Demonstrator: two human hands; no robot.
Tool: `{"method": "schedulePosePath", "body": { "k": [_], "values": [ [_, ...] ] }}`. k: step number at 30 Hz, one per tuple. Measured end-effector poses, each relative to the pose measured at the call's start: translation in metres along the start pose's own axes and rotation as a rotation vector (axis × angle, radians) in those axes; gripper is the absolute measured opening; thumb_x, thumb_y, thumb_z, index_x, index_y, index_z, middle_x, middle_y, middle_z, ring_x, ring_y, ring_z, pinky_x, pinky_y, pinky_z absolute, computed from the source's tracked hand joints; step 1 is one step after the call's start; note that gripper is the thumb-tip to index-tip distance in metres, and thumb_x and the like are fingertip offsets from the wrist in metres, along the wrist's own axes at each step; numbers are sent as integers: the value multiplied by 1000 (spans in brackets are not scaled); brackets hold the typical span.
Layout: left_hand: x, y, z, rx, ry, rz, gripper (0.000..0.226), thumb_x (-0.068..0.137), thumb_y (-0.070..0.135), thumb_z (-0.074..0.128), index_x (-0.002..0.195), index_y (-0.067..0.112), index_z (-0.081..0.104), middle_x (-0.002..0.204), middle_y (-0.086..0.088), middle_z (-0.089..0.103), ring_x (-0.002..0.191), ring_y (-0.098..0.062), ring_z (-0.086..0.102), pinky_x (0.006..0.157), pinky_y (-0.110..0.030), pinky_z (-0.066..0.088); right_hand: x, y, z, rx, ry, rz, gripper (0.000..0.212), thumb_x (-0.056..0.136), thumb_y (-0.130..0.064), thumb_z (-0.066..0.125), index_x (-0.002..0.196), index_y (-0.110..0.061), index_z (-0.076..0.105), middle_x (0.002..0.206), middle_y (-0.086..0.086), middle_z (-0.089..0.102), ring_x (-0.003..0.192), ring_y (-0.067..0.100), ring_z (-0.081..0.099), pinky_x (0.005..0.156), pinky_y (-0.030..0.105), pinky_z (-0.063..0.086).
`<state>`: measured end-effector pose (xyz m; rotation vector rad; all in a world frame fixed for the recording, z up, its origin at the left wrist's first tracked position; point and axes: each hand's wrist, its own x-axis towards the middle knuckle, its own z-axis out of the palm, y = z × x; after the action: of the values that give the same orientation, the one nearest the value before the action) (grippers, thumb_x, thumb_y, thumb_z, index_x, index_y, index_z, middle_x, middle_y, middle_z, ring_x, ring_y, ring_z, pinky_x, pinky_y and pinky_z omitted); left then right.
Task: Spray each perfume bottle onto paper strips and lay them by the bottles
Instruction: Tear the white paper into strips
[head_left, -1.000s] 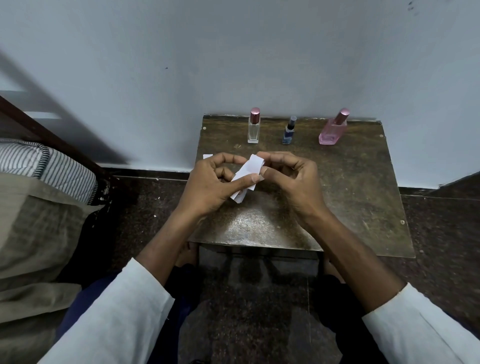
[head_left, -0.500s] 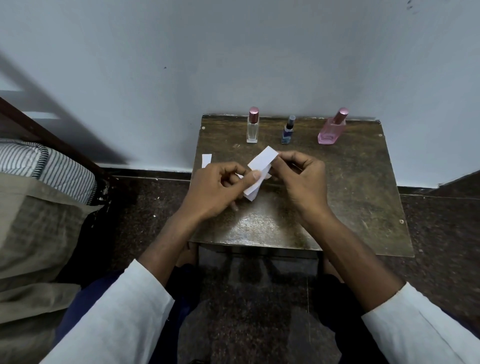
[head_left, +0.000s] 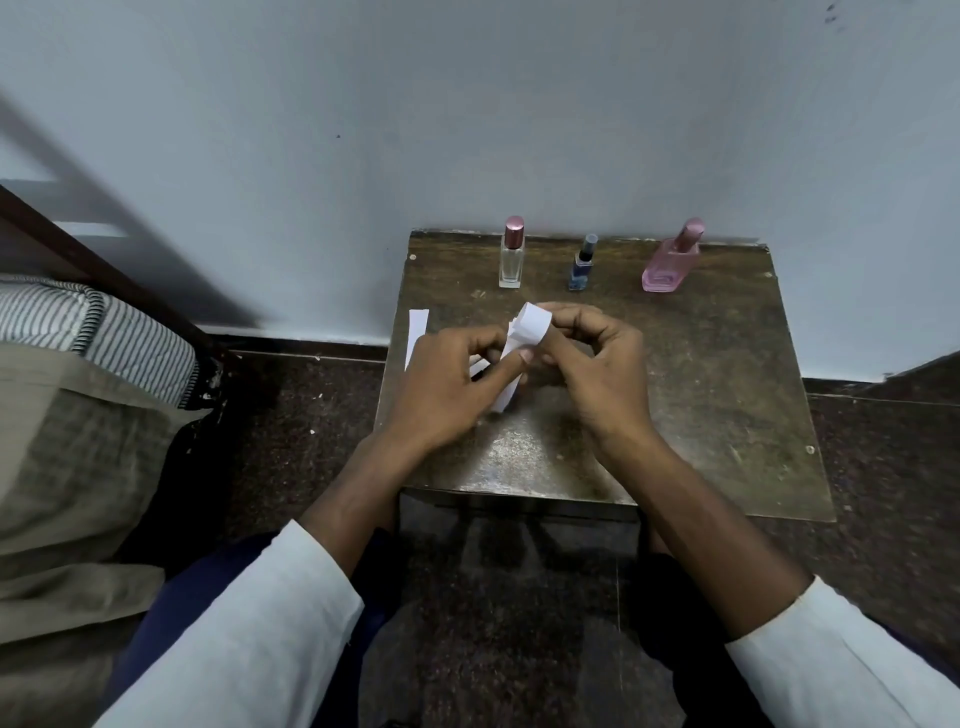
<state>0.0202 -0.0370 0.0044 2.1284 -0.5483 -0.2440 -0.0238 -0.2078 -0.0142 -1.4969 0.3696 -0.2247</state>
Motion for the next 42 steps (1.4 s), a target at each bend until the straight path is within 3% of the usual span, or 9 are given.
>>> {"method": "schedulePosePath", "body": {
  "k": [6, 10, 14, 18, 28, 31, 34, 38, 42],
  "values": [
    [0, 3, -1, -71, -54, -54, 23, 108, 38, 63, 92, 29, 76, 80, 13, 79, 74, -17, 75, 73, -39, 59, 0, -3, 2, 77, -41, 56, 7, 98, -6, 70, 100, -5, 76, 84, 10, 76, 73, 22, 68, 71, 39, 59],
    [0, 3, -1, -141, -145, -82, 21, 110, 23, 59, 99, 16, 75, 79, 8, 79, 70, -7, 75, 73, -19, 57, -1, -3, 7, 144, -61, 168, 25, 108, -7, 50, 92, -3, 68, 69, 9, 66, 62, 18, 61, 62, 29, 52],
    [0, 0, 1, 32, -83, -56, 29, 109, 26, 58, 81, 26, 67, 65, 11, 69, 59, -5, 63, 60, -24, 47, -1, -4, 4, 145, -87, 187, 19, 106, -10, 60, 99, -1, 75, 77, 11, 74, 71, 19, 67, 66, 31, 55],
    [0, -1, 2, 98, -41, -10, 36, 111, 29, 57, 75, 31, 58, 63, 13, 63, 62, -2, 61, 58, -13, 36, -1, -1, -2, -147, -64, 36, 9, 90, -21, 85, 97, -15, 83, 88, 2, 82, 81, 16, 76, 79, 41, 63],
    [0, 5, 5, 124, 88, 97, 37, 113, 32, 53, 82, 17, 67, 57, 7, 61, 60, -3, 62, 61, -9, 36, -5, -6, 5, -505, -23, -268, 9, 102, -23, 72, 97, -17, 77, 93, -8, 70, 84, 6, 65, 70, 14, 47],
    [-2, 9, 2, 44, 133, 125, 33, 113, 32, 54, 84, 31, 69, 61, 4, 62, 61, -9, 64, 57, -18, 42, 14, -6, -15, -535, 279, -22, 17, 104, -12, 64, 117, -14, 76, 105, -3, 75, 88, 13, 66, 72, 10, 46],
    [-5, 6, -5, -69, 175, 17, 37, 115, 32, 50, 82, 42, 64, 62, 5, 64, 71, -18, 72, 66, -33, 55, 28, -12, -49, -506, 552, 63, 21, 105, -24, 67, 120, -12, 73, 102, -1, 75, 87, 13, 68, 81, 32, 56],
    [3, -10, -7, -324, 117, -253, 33, 116, 30, 46, 102, 21, 74, 74, 7, 73, 76, -18, 70, 79, -37, 58, 11, -11, -36, -478, 288, -116, 11, 98, -35, 77, 106, -28, 76, 92, -13, 77, 81, 5, 73, 73, 30, 61],
    [5, -18, -7, -380, 95, -323, 24, 112, 28, 54, 113, 26, 79, 86, 5, 75, 79, -10, 68, 94, -41, 58, 9, -5, -25, -401, 190, -198, 9, 95, -21, 81, 100, -28, 81, 82, -14, 77, 72, 2, 71, 61, 20, 53]
  ]
}}
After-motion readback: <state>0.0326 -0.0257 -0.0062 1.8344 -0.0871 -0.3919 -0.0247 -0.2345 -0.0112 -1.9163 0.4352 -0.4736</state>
